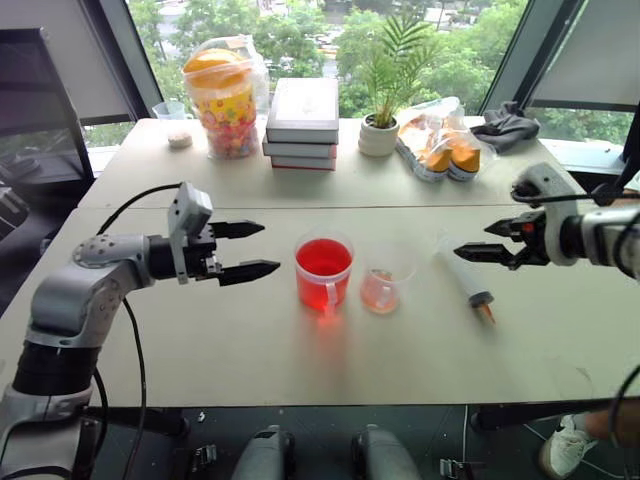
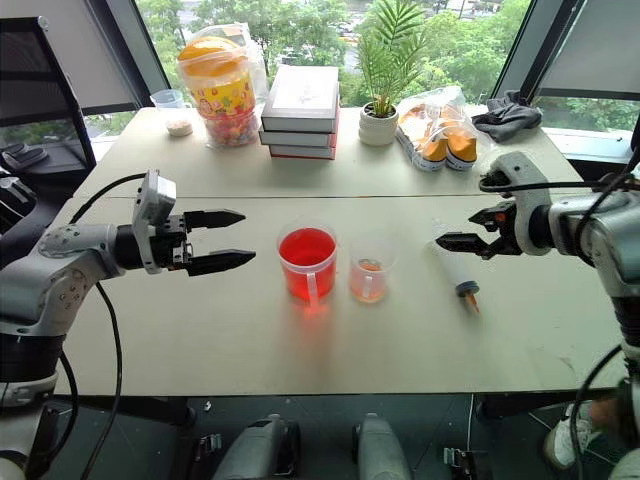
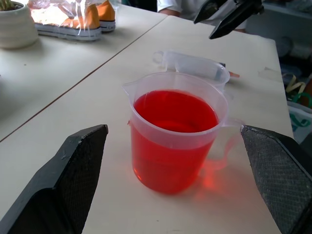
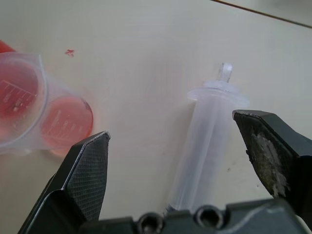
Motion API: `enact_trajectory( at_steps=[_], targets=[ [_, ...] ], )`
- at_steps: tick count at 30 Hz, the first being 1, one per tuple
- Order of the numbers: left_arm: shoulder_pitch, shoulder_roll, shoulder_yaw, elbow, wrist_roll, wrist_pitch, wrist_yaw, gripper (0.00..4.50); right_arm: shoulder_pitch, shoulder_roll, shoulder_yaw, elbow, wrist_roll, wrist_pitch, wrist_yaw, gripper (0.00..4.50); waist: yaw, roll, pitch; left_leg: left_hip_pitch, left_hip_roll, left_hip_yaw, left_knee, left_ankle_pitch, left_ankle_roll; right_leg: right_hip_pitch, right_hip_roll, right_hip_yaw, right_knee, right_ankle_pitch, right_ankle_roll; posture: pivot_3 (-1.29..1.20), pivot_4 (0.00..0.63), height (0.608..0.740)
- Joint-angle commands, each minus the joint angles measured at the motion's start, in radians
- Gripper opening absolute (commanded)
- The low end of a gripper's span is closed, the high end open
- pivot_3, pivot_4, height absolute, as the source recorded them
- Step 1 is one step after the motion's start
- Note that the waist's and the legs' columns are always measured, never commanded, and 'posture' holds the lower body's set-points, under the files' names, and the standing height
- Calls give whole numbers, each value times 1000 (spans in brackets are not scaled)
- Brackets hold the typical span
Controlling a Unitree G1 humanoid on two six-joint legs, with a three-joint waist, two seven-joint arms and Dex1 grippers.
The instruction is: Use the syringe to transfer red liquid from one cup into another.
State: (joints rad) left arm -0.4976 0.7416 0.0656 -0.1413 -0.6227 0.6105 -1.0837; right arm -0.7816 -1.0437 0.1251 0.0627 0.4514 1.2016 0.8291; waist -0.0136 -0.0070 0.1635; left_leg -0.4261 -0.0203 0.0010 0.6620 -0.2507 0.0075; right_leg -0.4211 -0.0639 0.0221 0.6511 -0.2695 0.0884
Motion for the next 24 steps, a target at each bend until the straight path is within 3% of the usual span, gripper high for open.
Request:
enact_trajectory(
  at_steps=[1,7,18,24],
  targets=[
    [-7,-12,4,-8,14,-39,3,4500,-110,45,113,172,-91,24,8,4445,3,0,0,-1,0,0,0,0,0,-1,0,0,0,0,0,0,150,740],
    [22,-37,19,-57,1,-27,43,4500,-255,159,267,520,-240,-29,44,4445,2,0,0,-3,-1,0,-1,0,0,-3,0,0,-1,1,1,0,150,740],
    [75,-47,39,-103,-1,-27,114,4500,-381,321,296,814,-392,-137,89,4445,-5,0,0,-1,-1,0,-1,0,-1,-3,1,0,2,1,1,0,150,740],
    [77,-52,35,-105,5,-38,131,4500,-363,334,336,817,-481,-210,144,1630,-4,0,0,-1,-1,0,-1,0,-1,-3,1,0,2,1,1,0,150,740]
  ],
)
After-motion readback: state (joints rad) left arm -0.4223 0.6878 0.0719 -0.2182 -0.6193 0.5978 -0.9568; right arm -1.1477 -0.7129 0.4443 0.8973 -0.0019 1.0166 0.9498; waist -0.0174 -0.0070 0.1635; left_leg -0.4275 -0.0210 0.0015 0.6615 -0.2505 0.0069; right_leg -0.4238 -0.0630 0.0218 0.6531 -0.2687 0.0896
